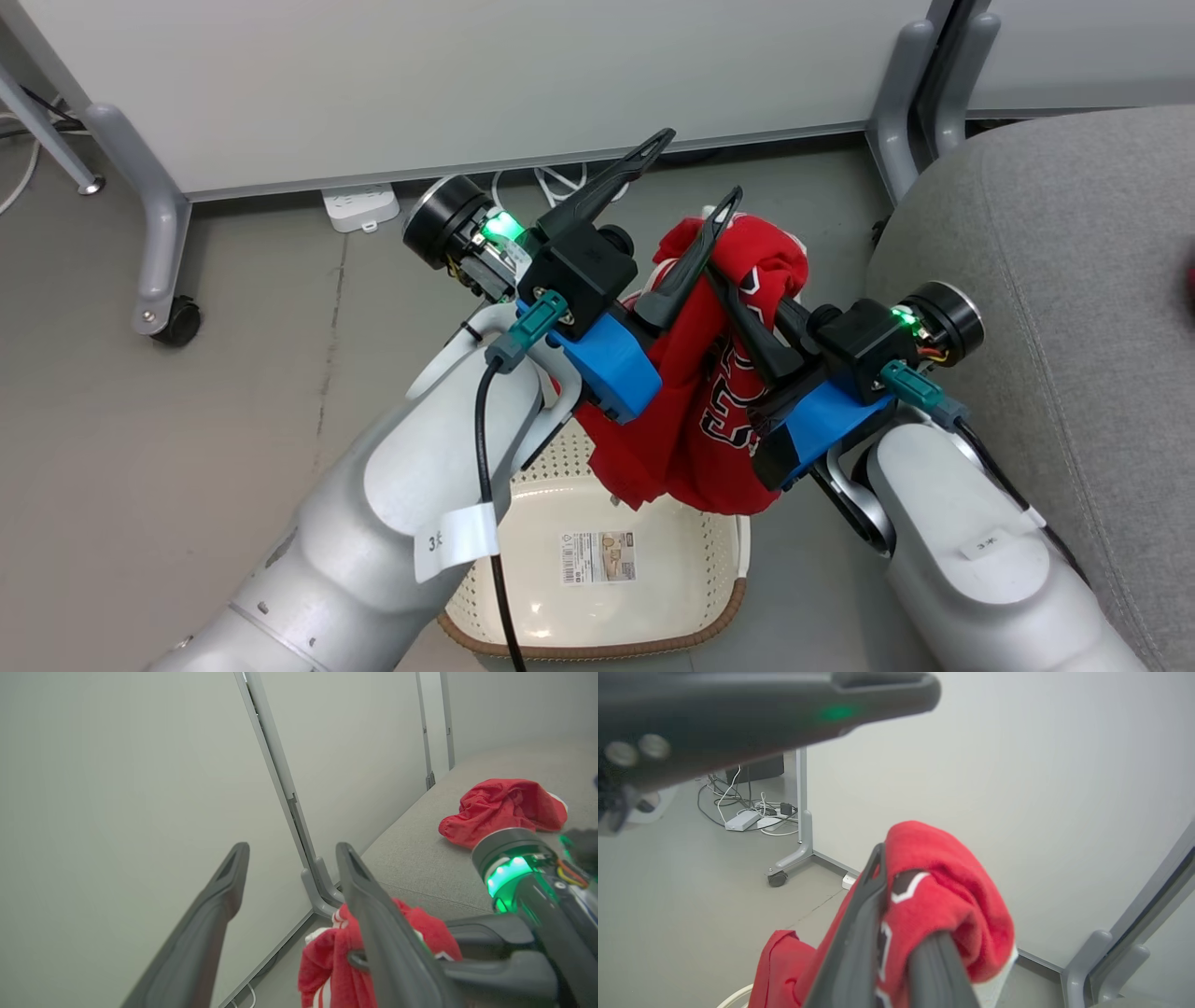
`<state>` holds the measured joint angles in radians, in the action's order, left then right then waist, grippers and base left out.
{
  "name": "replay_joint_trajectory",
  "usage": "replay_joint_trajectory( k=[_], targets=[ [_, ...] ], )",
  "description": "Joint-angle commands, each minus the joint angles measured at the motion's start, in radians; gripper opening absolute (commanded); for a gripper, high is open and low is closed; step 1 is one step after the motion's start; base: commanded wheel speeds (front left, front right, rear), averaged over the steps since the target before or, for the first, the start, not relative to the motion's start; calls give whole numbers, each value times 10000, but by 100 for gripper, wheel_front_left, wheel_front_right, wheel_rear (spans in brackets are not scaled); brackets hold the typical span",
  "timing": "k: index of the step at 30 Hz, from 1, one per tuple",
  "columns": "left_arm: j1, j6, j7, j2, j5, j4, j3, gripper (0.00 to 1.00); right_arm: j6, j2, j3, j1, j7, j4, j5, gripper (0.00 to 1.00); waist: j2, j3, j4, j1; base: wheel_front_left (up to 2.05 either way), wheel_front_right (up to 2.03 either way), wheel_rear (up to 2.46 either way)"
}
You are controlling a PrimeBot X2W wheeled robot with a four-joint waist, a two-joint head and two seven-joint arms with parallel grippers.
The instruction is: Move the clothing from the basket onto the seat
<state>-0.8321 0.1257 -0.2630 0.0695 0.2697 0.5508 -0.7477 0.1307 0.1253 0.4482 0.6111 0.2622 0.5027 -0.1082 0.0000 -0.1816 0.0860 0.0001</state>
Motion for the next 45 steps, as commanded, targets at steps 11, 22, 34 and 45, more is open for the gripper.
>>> replay_joint_trajectory(
  k=[11, 22, 34, 45],
  targets=[
    [130, 43, -26, 230, -127, 28, -122, 100, 1, 54, -599, -308, 39, -523, 64, 0, 0, -355, -899, -1, 0, 0, 0],
    [357, 58, -26, 412, -80, -16, -507, 100, 1, 133, -1791, -759, 40, -1182, 174, 0, 0, -661, -2221, -1, 0, 0, 0],
    [603, 50, -26, 510, 20, -154, -1149, 100, 1, 272, -3032, -1534, 40, -1755, 302, 0, 0, -790, -3579, -1, 0, 0, 0],
    [687, 53, -9, 485, 219, -259, -1642, 100, 1, 167, -3974, -2445, 40, -2184, 299, 0, 0, -925, -4281, -1, 0, 0, 0]
  ],
)
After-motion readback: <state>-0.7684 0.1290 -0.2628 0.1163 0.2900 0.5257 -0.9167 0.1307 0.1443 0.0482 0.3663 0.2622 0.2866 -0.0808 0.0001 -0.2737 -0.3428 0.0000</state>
